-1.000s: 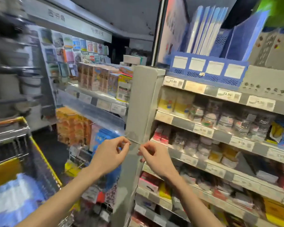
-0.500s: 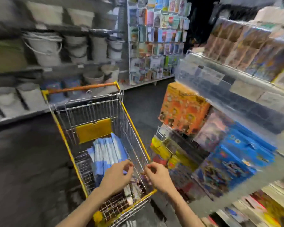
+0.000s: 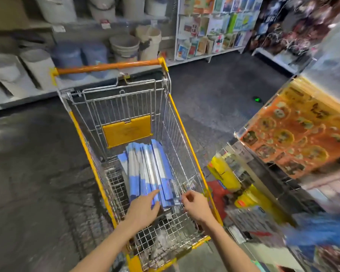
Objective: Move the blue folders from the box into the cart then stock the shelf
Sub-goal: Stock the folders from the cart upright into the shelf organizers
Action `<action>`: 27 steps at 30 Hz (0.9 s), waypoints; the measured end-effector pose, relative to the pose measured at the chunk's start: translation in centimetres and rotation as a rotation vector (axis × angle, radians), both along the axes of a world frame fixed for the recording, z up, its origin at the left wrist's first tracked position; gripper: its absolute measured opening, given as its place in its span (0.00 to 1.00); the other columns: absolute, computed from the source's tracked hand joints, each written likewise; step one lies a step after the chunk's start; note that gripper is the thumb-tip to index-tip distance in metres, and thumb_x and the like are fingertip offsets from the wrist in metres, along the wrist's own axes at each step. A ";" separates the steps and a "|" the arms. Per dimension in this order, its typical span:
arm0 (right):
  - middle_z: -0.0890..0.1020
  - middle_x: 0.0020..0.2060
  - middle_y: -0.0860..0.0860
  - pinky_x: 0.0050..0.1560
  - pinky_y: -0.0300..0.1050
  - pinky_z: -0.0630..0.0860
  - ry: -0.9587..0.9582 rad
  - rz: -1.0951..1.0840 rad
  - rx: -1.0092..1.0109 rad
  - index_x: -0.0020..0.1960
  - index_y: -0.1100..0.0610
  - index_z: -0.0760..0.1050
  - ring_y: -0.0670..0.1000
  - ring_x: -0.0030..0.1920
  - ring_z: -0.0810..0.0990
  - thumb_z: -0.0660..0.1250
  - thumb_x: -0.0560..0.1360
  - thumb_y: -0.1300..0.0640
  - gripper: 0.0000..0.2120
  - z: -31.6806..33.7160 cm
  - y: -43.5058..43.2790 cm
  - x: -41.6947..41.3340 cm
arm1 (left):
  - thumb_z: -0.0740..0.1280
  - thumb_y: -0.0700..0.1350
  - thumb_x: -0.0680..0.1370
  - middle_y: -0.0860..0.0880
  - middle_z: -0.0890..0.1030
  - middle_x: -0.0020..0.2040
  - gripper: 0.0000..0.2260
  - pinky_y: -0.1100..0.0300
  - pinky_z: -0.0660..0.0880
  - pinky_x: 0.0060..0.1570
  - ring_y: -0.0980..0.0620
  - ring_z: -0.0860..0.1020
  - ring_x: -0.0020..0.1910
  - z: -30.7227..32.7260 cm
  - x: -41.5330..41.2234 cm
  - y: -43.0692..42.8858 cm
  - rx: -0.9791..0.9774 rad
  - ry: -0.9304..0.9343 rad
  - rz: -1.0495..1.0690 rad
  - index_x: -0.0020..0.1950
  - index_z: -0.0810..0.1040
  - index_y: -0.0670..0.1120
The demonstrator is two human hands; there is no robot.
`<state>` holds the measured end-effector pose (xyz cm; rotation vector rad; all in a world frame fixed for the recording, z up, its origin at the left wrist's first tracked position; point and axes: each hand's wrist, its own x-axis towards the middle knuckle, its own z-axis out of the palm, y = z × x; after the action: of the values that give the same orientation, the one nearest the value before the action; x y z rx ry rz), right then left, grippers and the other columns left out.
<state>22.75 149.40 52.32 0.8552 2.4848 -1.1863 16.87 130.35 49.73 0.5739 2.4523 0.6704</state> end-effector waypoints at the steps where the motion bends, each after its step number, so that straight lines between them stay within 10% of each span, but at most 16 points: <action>1: 0.86 0.41 0.51 0.48 0.43 0.75 -0.030 0.019 0.005 0.46 0.54 0.82 0.51 0.45 0.84 0.65 0.78 0.57 0.07 -1.0 0.4 -1.1 | 0.57 0.52 0.85 0.50 0.81 0.43 0.23 0.58 0.72 0.39 0.49 0.81 0.44 -1.1 -0.7 0.3 -0.018 -0.002 -0.002 0.80 0.61 0.54; 4: 0.85 0.49 0.55 0.47 0.40 0.70 -0.105 0.089 0.010 0.53 0.59 0.81 0.55 0.52 0.82 0.66 0.79 0.55 0.10 -4.1 1.5 -4.3 | 0.57 0.53 0.84 0.45 0.72 0.74 0.26 0.56 0.75 0.60 0.49 0.80 0.60 -4.4 -2.7 1.0 -0.049 -0.064 0.003 0.82 0.56 0.54; 7: 0.85 0.48 0.56 0.49 0.43 0.73 -0.143 0.131 -0.019 0.51 0.59 0.80 0.56 0.50 0.82 0.67 0.78 0.53 0.10 -6.8 2.2 -6.9 | 0.55 0.54 0.84 0.42 0.59 0.81 0.27 0.46 0.58 0.78 0.43 0.52 0.81 -7.4 -4.3 1.9 -0.147 -0.130 -0.022 0.82 0.50 0.56; 11: 0.83 0.50 0.56 0.50 0.47 0.74 -0.175 0.165 -0.025 0.56 0.59 0.76 0.57 0.52 0.81 0.68 0.77 0.49 0.15 -10.3 2.5 -10.1 | 0.55 0.51 0.85 0.43 0.44 0.83 0.30 0.48 0.43 0.79 0.39 0.42 0.81 -10.1 -6.0 2.9 -0.262 -0.129 -0.089 0.83 0.44 0.52; 16: 0.78 0.47 0.54 0.44 0.45 0.70 -0.190 0.130 -0.031 0.55 0.58 0.72 0.57 0.50 0.78 0.70 0.75 0.45 0.18 -14.1 1.5 -12.6 | 0.51 0.55 0.82 0.45 0.34 0.78 0.33 0.45 0.49 0.79 0.38 0.41 0.81 -13.9 -6.4 3.2 -0.391 -0.137 -0.141 0.79 0.33 0.50; 20: 0.75 0.51 0.51 0.53 0.50 0.75 -0.261 0.130 0.046 0.61 0.56 0.69 0.54 0.52 0.75 0.71 0.71 0.35 0.30 -16.3 0.5 -13.6 | 0.55 0.57 0.76 0.41 0.55 0.79 0.34 0.39 0.71 0.69 0.37 0.61 0.78 -16.2 -5.7 2.8 -0.315 -0.111 -0.090 0.80 0.55 0.46; 27: 0.75 0.56 0.51 0.53 0.51 0.77 -0.204 0.216 0.035 0.66 0.55 0.69 0.53 0.56 0.77 0.73 0.67 0.33 0.38 -17.7 2.1 -14.1 | 0.54 0.53 0.80 0.51 0.37 0.81 0.33 0.40 0.45 0.77 0.48 0.31 0.77 -17.0 -5.4 2.2 -0.236 -0.170 -0.015 0.83 0.44 0.51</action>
<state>8.66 151.52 34.65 0.6600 2.3670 -0.9370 11.50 132.58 32.76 0.4235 2.3217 0.3981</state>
